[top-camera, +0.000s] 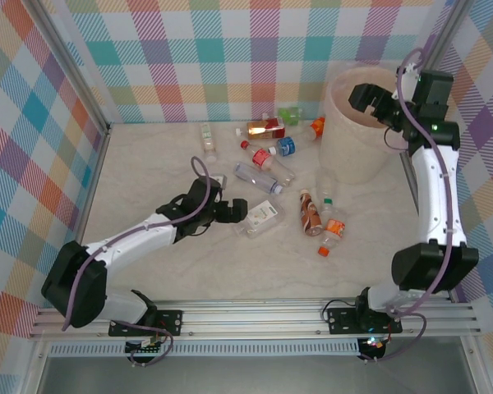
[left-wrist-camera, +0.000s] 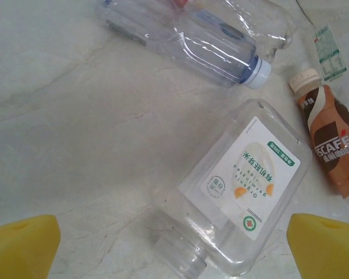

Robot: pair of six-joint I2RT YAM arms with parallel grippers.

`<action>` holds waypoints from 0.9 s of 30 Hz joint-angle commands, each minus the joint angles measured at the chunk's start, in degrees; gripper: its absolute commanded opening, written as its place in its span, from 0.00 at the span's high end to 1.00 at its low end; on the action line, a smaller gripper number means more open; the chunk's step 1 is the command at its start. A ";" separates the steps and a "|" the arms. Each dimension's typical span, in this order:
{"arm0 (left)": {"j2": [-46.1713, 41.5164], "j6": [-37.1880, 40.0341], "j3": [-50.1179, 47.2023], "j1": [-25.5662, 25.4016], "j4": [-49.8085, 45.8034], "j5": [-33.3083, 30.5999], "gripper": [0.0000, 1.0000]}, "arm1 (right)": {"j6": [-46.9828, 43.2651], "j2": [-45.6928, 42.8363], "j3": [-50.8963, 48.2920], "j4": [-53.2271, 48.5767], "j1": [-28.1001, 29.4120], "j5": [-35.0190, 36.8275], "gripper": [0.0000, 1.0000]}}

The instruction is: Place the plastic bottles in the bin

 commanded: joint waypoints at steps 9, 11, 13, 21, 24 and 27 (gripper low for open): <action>9.86 16.86 9.84 -5.01 -5.90 1.75 0.00 | 4.30 -13.87 -17.43 11.37 0.23 -3.36 0.00; 12.05 19.42 11.58 -5.98 -8.53 1.13 0.00 | 3.80 -15.48 -19.32 11.25 0.27 -3.37 0.00; 14.52 21.30 14.29 -6.81 -11.24 -0.61 0.00 | 3.53 -17.02 -20.99 11.32 0.23 -3.09 0.00; 22.41 28.84 20.97 -9.44 -17.36 -8.12 0.00 | 1.89 -19.76 -22.68 11.41 0.22 -3.63 0.00; 25.27 30.17 22.97 -9.44 -19.35 -7.96 0.00 | 1.78 -19.72 -22.61 11.24 0.23 -3.83 0.00; 27.35 31.34 23.88 -9.91 -20.91 -8.11 0.00 | 1.48 -19.85 -22.68 11.03 0.27 -3.76 0.00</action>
